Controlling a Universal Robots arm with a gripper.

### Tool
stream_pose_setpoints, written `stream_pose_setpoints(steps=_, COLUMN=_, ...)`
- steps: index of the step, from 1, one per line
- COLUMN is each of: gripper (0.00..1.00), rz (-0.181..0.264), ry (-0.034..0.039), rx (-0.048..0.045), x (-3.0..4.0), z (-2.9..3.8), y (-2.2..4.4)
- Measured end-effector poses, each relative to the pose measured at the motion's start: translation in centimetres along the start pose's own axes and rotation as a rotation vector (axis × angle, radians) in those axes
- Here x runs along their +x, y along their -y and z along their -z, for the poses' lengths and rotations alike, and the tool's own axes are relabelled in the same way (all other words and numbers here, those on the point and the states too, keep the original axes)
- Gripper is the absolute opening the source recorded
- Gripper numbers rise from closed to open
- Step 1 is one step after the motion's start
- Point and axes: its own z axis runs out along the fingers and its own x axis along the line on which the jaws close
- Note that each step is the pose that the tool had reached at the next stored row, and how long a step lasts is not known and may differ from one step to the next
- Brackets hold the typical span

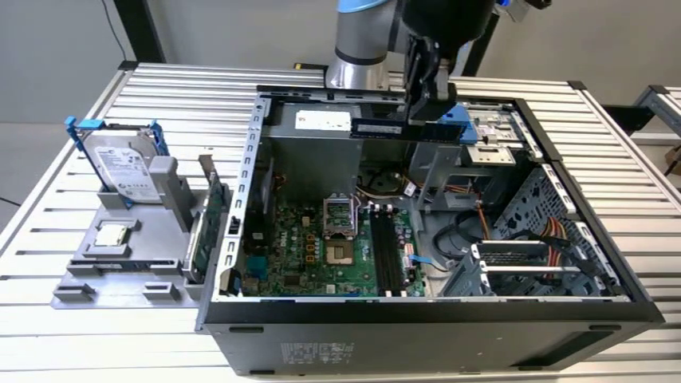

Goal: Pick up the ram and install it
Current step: 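Insert the ram into the slot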

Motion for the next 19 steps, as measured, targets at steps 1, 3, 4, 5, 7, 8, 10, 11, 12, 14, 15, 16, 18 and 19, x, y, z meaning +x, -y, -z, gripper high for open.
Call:
stream_pose_setpoints(steps=1, gripper=0.00, rz=0.000, ry=0.0000, rx=-0.0004, x=0.21, z=0.00, y=0.13)
stream_pose_setpoints(steps=3, gripper=0.00, rz=0.000, ry=0.0000, rx=-0.0014, x=0.64, z=-0.01, y=0.38)
stream_pose_setpoints(steps=4, gripper=0.00, rz=0.000, ry=-0.0001, rx=-0.0019, x=0.86, z=-0.01, y=0.52)
stream_pose_setpoints(steps=5, gripper=0.00, rz=0.000, ry=-0.0002, rx=-0.0024, x=1.08, z=-0.01, y=0.65)
stream_pose_setpoints(steps=7, gripper=0.00, rz=0.000, ry=-0.0002, rx=-0.0032, x=1.52, z=-0.01, y=0.92)
stream_pose_setpoints(steps=8, gripper=0.00, rz=0.000, ry=-0.0002, rx=-0.0037, x=1.73, z=-0.02, y=1.04)
stream_pose_setpoints(steps=10, gripper=0.00, rz=0.000, ry=-0.0002, rx=-0.0044, x=2.20, z=-0.02, y=1.23)
stream_pose_setpoints(steps=11, gripper=0.00, rz=0.000, ry=-0.0003, rx=-0.0047, x=2.44, z=-0.02, y=1.32)
stream_pose_setpoints(steps=12, gripper=0.00, rz=0.000, ry=-0.0003, rx=-0.0050, x=2.69, z=-0.03, y=1.41)
stream_pose_setpoints(steps=14, gripper=0.00, rz=0.000, ry=-0.0002, rx=-0.0055, x=3.16, z=-0.04, y=1.57)
stream_pose_setpoints(steps=15, gripper=0.00, rz=0.000, ry=-0.0003, rx=-0.0057, x=3.41, z=-0.04, y=1.65)
stream_pose_setpoints(steps=16, gripper=0.00, rz=0.000, ry=-0.0003, rx=-0.0058, x=3.66, z=-0.04, y=1.73)
stream_pose_setpoints(steps=18, gripper=0.00, rz=0.000, ry=-0.0001, rx=-0.0059, x=4.17, z=-0.06, y=1.88)
stream_pose_setpoints(steps=19, gripper=0.00, rz=0.000, ry=-0.0002, rx=-0.0059, x=4.42, z=-0.06, y=1.93)
